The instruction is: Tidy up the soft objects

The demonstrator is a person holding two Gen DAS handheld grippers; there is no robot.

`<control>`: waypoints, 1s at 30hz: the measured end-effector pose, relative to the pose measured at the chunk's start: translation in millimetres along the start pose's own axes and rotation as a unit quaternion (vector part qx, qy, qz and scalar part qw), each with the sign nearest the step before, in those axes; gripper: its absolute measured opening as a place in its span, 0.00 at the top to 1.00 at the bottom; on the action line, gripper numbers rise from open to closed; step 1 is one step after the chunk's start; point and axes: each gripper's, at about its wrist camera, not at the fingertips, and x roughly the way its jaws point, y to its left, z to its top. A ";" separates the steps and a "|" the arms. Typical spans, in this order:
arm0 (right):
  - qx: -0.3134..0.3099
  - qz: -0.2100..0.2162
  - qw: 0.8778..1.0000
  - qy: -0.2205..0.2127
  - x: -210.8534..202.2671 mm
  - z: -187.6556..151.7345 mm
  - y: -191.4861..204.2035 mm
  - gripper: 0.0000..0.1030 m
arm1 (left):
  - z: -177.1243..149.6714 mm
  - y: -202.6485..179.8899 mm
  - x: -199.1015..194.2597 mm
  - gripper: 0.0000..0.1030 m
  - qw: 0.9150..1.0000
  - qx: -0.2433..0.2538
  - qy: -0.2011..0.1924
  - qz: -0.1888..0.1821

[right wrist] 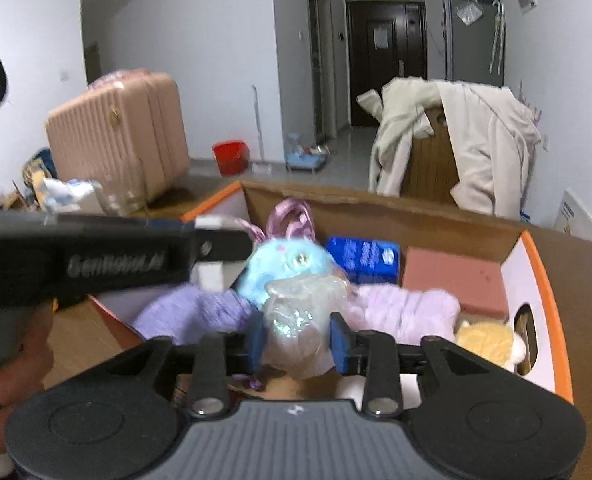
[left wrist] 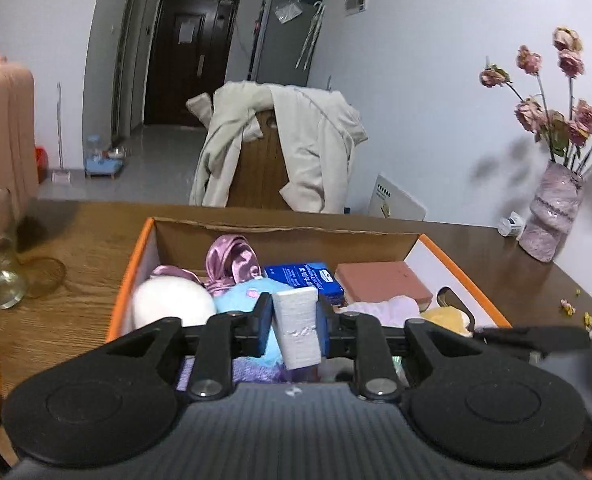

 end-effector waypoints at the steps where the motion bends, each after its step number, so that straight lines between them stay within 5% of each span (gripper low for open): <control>1: 0.002 0.003 1.000 -0.004 -0.6 -1.9 -0.3 0.44 | 0.1 2.2 5.1 0.64 1.000 -0.007 0.002 -0.001; 3: 0.002 0.007 1.000 -0.009 -3.9 -3.4 -1.2 0.34 | 0.4 2.9 9.8 0.62 1.000 0.000 0.005 -0.003; 6: 0.002 0.003 1.000 -0.021 -12.5 -1.0 -3.5 0.33 | 0.8 4.9 8.4 0.41 1.000 -0.005 -0.003 0.004; 21: 0.008 -0.027 0.998 -0.063 -85.4 13.1 -8.9 0.27 | 10.3 -2.1 -62.7 0.29 0.999 0.016 -0.036 0.032; 30: 0.044 -0.084 0.990 -0.101 -163.6 -1.6 -25.1 0.15 | -8.2 -4.4 -142.5 0.10 0.989 0.058 -0.089 0.104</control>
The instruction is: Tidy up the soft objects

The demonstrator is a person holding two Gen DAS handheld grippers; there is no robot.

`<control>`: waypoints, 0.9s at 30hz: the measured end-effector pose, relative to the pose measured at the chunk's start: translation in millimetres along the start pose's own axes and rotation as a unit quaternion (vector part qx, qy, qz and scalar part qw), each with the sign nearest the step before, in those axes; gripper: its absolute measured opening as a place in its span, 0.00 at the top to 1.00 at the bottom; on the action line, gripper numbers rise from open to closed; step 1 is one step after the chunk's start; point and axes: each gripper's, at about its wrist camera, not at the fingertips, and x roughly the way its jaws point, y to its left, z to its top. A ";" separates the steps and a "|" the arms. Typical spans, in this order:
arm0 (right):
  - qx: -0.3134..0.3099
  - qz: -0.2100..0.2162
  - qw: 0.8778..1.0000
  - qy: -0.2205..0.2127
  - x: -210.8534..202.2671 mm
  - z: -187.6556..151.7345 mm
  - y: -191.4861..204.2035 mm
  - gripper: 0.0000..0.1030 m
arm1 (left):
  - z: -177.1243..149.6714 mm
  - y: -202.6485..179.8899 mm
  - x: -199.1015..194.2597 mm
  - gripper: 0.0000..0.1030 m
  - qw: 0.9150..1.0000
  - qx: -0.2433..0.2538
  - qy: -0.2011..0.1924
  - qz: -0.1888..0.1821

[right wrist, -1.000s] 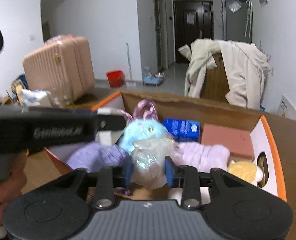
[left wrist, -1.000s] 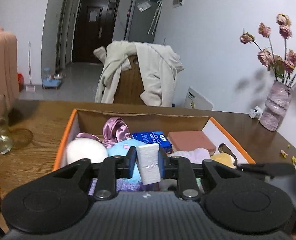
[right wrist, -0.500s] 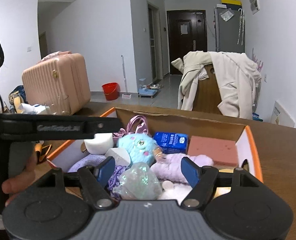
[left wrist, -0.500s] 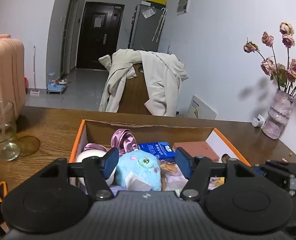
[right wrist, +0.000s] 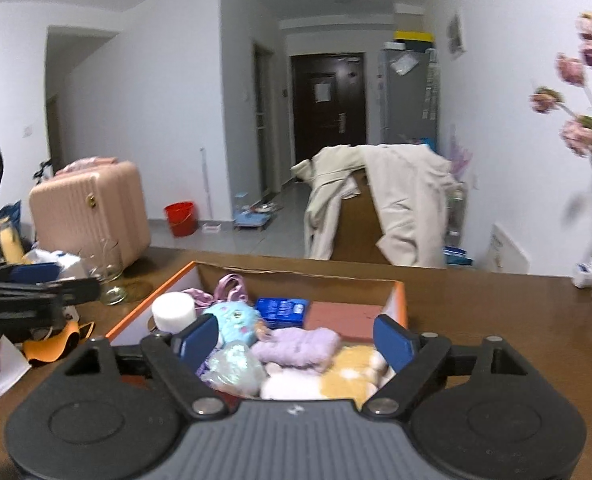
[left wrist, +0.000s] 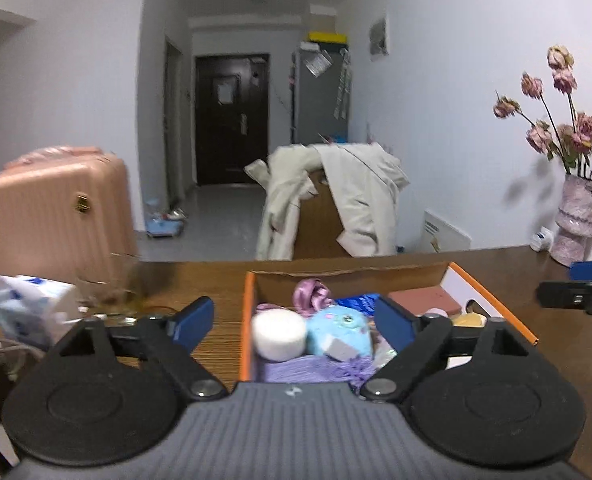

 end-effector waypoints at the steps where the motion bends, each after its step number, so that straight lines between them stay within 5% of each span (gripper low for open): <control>1: 0.002 -0.007 1.000 -0.007 -9.8 -4.0 -0.5 0.14 | -1.9 1.5 -10.8 0.06 1.000 -0.001 -0.010 0.009; 5: 0.004 -0.007 0.997 -0.072 -48.8 -25.2 -1.0 0.00 | -13.3 5.4 -46.5 0.00 0.998 -0.006 -0.061 0.020; 9: 0.005 -0.015 0.993 -0.116 -79.8 -39.2 5.3 0.00 | -22.6 4.2 -76.3 0.00 0.997 -0.002 -0.074 0.023; 27: -0.009 -0.025 0.992 -0.125 -155.8 -86.5 46.2 0.00 | -59.9 -1.6 -162.0 0.00 0.996 -0.021 -0.087 0.007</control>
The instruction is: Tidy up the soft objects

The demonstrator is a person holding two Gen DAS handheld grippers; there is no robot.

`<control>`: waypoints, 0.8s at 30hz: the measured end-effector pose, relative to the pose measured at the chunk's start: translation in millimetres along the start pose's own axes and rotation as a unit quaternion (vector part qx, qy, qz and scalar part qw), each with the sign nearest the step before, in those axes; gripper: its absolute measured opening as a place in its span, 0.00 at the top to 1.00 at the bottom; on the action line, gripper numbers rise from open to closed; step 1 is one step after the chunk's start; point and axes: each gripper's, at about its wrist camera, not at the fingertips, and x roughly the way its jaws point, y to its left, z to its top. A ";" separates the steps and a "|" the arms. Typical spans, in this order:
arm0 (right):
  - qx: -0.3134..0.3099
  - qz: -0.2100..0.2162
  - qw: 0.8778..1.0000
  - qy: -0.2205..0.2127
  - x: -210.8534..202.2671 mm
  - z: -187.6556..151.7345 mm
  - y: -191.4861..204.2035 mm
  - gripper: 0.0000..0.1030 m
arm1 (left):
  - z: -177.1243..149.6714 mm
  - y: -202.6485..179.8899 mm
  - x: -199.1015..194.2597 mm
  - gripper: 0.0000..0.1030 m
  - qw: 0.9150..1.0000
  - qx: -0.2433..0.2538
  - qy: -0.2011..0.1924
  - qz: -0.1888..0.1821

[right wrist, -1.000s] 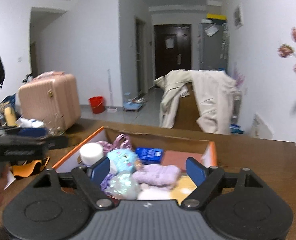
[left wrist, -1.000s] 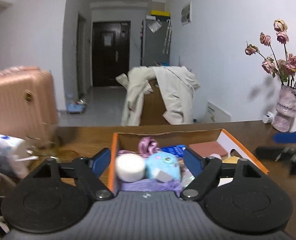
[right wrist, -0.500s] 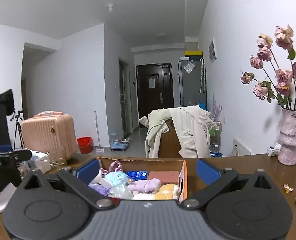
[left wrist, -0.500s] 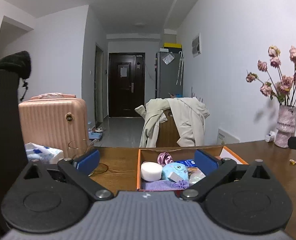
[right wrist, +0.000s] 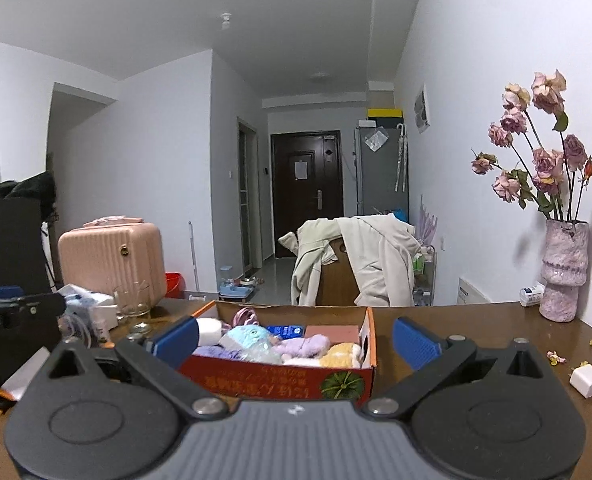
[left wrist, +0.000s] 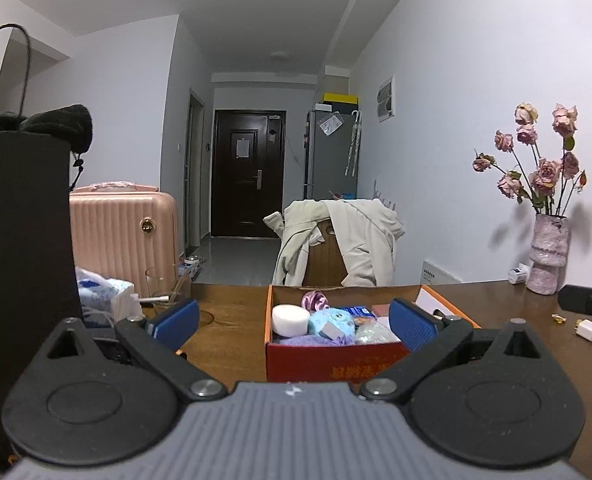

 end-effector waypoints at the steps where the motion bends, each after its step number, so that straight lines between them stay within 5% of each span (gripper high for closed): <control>1: -0.006 -0.001 1.000 0.001 -5.0 -2.0 3.7 0.00 | -2.2 -0.4 -5.6 0.00 1.000 -0.001 0.001 0.001; 21: -0.041 0.034 0.998 -0.024 -142.4 -97.1 92.1 0.00 | -92.1 -13.9 -161.0 0.00 0.999 0.004 -0.035 -0.011; 24: -0.036 0.039 0.998 -0.021 -154.8 -115.6 99.4 0.00 | -111.8 -15.6 -170.3 0.00 1.000 -0.005 -0.016 -0.001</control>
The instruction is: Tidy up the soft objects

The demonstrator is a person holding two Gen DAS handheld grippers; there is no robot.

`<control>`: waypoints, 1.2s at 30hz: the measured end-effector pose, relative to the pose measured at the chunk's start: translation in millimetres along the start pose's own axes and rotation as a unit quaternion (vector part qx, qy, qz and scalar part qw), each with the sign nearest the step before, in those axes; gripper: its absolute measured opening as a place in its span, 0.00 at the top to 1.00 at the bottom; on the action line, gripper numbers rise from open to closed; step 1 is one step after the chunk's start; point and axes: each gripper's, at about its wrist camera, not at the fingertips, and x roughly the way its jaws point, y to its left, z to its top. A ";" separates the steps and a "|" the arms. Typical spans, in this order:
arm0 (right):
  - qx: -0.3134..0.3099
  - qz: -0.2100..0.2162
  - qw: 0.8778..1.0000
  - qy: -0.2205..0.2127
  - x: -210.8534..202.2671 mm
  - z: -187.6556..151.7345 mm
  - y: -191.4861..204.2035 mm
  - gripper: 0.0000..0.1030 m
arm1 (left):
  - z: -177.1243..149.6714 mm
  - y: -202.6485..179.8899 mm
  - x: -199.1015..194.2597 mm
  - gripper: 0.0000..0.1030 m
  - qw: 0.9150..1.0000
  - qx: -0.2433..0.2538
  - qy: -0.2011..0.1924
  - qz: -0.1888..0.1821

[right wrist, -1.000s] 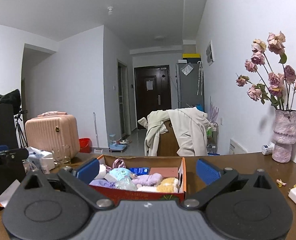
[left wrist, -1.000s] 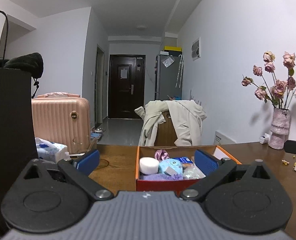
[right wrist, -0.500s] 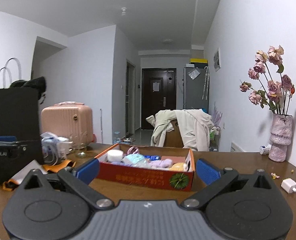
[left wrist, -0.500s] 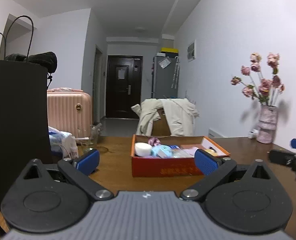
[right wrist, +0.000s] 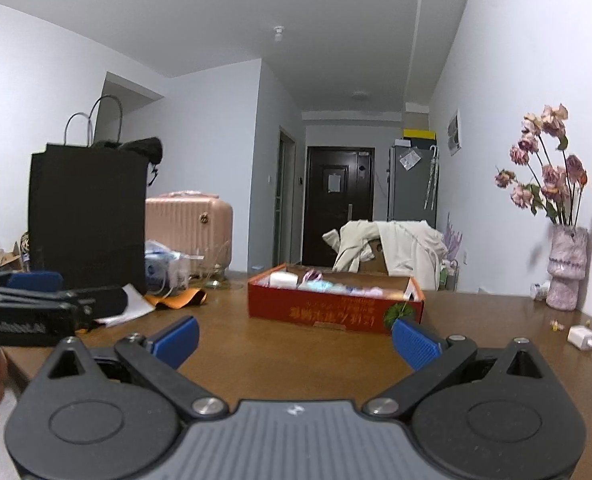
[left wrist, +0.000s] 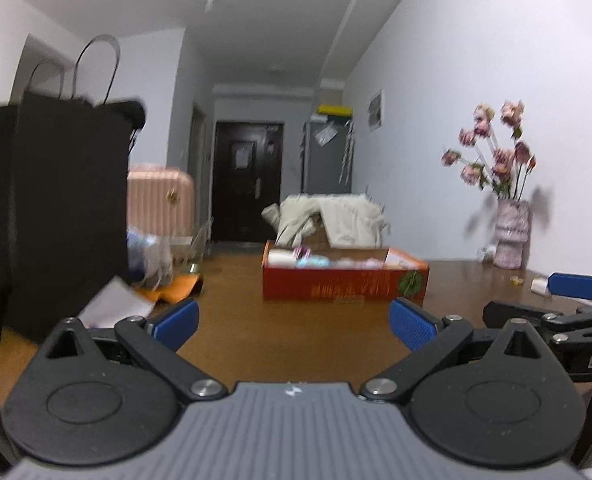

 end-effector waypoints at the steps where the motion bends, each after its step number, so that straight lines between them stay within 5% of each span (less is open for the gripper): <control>1: 0.002 0.005 1.000 -0.001 -3.8 -6.0 2.9 0.00 | -7.2 -0.2 -3.3 0.00 1.000 -0.003 0.005 -0.002; 8: 0.004 0.007 1.000 0.021 -6.6 -31.5 12.2 0.00 | -26.4 3.3 -7.2 0.00 1.000 0.015 0.018 0.016; 36: 0.010 0.005 1.000 0.013 -6.2 -28.3 10.0 0.00 | -24.2 4.2 -9.3 0.00 1.000 0.015 0.015 0.013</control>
